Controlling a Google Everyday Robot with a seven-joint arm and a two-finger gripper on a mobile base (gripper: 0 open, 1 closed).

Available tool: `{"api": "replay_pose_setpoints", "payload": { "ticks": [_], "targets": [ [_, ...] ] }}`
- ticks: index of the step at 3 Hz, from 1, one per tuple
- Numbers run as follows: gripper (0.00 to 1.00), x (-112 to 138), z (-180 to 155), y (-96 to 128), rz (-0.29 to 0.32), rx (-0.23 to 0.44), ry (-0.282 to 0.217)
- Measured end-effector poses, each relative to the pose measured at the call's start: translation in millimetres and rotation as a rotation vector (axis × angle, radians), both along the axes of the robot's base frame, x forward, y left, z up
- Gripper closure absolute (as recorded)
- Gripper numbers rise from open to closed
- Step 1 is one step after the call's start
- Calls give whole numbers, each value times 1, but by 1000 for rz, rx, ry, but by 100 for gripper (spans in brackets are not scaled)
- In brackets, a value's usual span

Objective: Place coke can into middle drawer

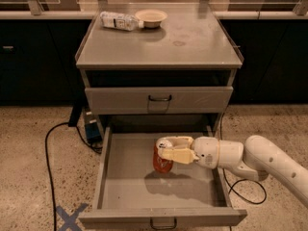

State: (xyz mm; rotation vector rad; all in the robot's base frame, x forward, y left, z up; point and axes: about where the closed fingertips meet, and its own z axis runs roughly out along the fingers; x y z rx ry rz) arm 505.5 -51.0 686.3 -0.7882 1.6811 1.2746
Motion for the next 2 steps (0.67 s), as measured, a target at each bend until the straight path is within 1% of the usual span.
{"api": "replay_pose_setpoints", "payload": {
  "ticks": [1, 2],
  "targets": [
    [100, 0, 0, 0, 0, 0, 0],
    [100, 10, -28, 7, -29, 1, -24]
  ]
}}
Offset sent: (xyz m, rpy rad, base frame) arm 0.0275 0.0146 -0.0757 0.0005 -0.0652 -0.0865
